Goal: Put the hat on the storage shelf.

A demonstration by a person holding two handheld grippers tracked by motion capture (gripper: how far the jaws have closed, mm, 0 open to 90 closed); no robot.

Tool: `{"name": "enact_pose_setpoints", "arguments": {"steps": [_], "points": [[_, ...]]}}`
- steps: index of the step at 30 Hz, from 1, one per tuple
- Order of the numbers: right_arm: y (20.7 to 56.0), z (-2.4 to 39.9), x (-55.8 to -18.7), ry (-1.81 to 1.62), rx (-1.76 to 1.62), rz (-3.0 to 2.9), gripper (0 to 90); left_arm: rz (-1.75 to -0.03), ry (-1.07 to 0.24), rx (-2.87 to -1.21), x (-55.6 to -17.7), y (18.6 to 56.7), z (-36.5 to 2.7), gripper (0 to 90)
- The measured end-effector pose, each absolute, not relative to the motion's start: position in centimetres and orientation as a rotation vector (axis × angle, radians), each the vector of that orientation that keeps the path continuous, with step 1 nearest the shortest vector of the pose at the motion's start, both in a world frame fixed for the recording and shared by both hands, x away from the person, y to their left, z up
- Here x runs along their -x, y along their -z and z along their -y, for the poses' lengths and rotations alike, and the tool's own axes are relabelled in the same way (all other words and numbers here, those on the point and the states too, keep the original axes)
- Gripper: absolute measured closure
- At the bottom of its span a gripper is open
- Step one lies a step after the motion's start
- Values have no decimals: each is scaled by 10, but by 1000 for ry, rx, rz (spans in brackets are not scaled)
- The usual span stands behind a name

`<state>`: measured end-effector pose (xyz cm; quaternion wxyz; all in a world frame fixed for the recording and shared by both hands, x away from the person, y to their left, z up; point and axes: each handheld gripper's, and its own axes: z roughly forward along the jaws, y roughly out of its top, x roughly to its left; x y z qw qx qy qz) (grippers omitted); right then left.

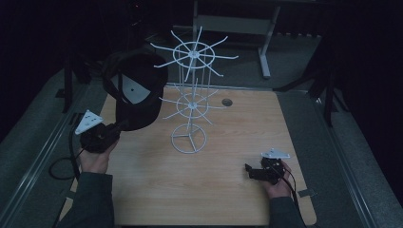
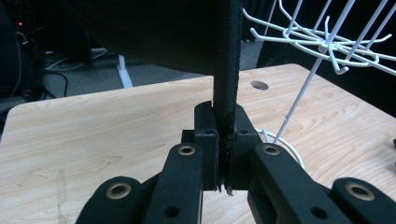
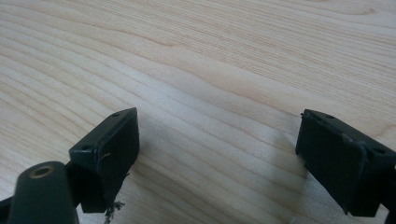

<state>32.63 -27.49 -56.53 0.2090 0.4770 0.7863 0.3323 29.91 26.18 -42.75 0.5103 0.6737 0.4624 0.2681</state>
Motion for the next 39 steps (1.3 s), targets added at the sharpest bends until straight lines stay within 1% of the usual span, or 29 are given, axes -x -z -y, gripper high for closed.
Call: {"name": "enact_pose_setpoints", "arguments": {"steps": [39], "points": [[565,275,-326,-924,-1326,-2188,132,-1076,-730,-1584,-286,407,-256,862]]}}
